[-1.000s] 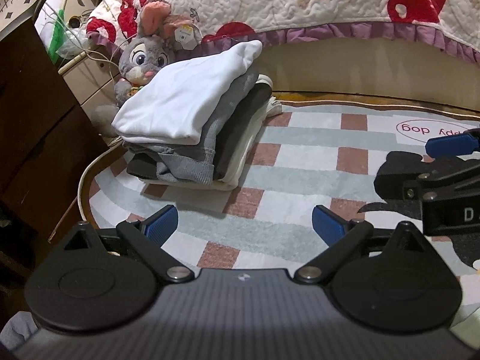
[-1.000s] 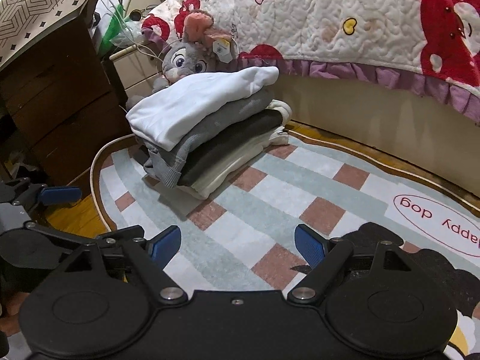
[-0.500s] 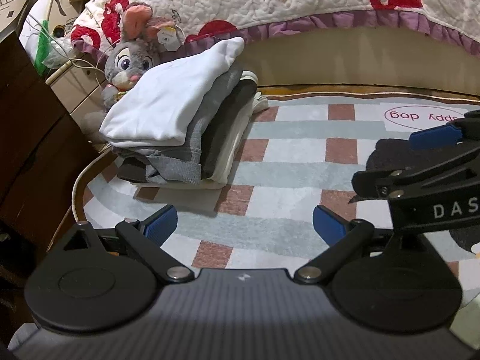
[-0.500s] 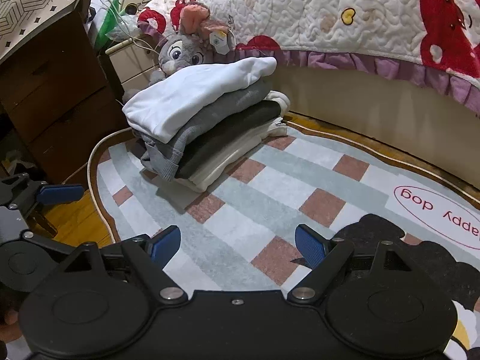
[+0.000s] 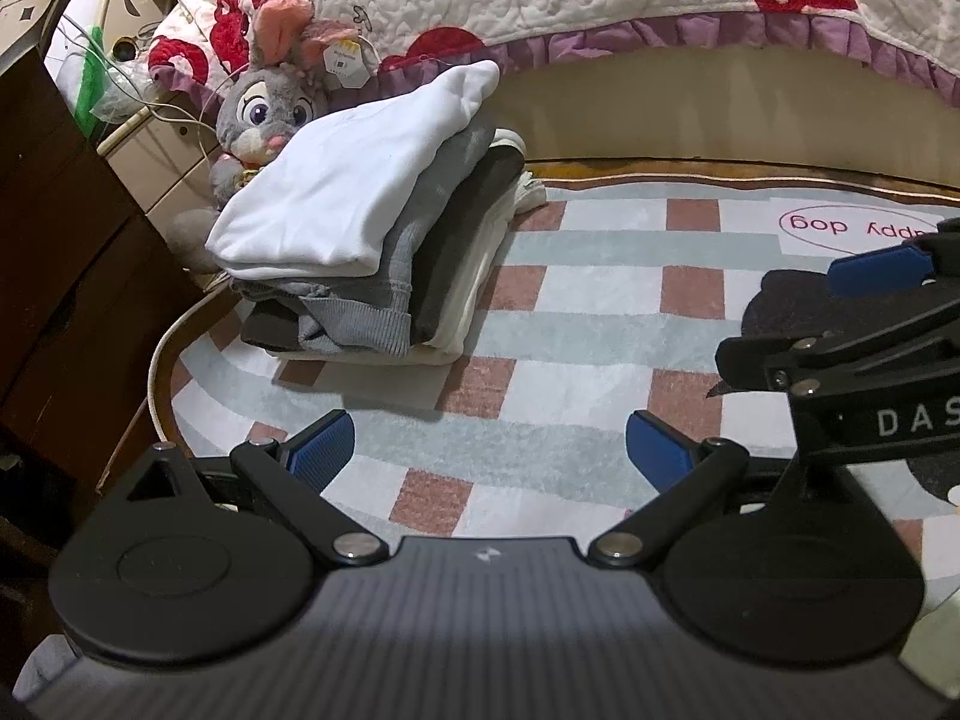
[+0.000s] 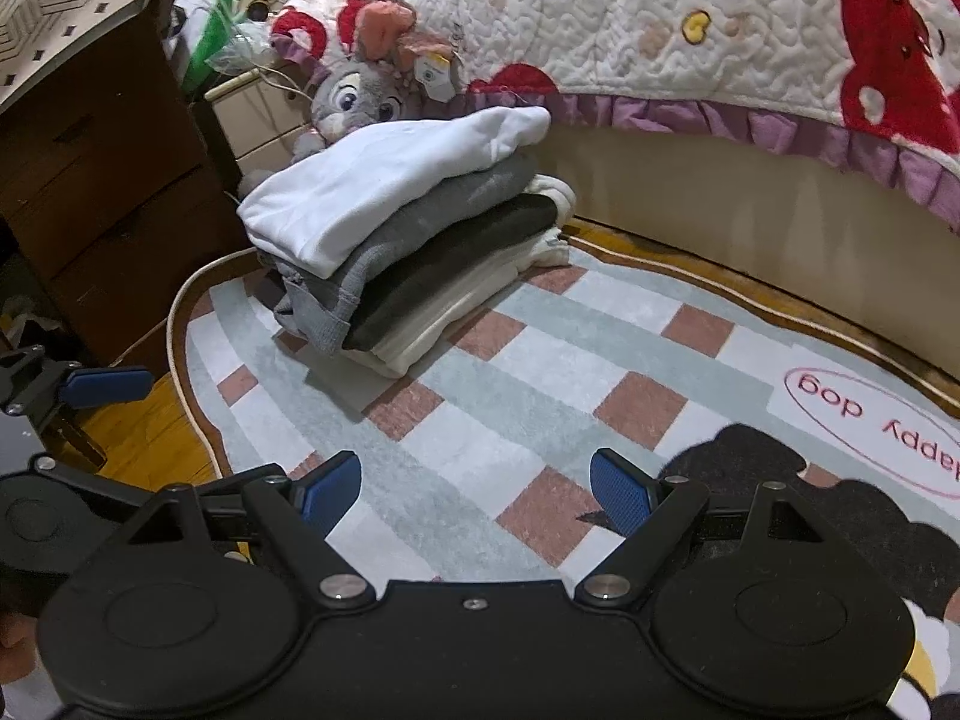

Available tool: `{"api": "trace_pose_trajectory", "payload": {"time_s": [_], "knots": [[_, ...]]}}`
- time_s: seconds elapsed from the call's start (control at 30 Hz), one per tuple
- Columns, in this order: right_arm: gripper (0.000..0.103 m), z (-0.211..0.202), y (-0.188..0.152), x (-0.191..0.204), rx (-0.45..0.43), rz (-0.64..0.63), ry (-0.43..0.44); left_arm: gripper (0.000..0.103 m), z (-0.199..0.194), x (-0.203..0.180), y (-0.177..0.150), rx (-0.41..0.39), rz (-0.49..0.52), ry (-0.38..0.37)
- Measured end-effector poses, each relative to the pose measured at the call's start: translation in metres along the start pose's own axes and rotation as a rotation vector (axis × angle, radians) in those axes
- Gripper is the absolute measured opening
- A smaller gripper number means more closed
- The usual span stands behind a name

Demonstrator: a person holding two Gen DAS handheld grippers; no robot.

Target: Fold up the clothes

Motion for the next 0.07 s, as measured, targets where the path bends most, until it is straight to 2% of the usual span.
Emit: {"api": "trace_pose_trajectory", "payload": {"time_s": [0.07], "knots": [[0.087, -0.0006, 0.0002, 0.0014, -0.002, -0.008, 0.005, 0.098, -0.0003, 0.0005, 0.0001, 0.001, -0.003, 0.005]]}}
Point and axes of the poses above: each gripper's, at about its wrist camera, not at the fingertips, and z roughly the way its jaws point, x to its left, y to its top, the point moved 8 cm from there along z, roughly the way its jaws point, and after that the axes turned 3 degrees about z, right-handed, at the moved point
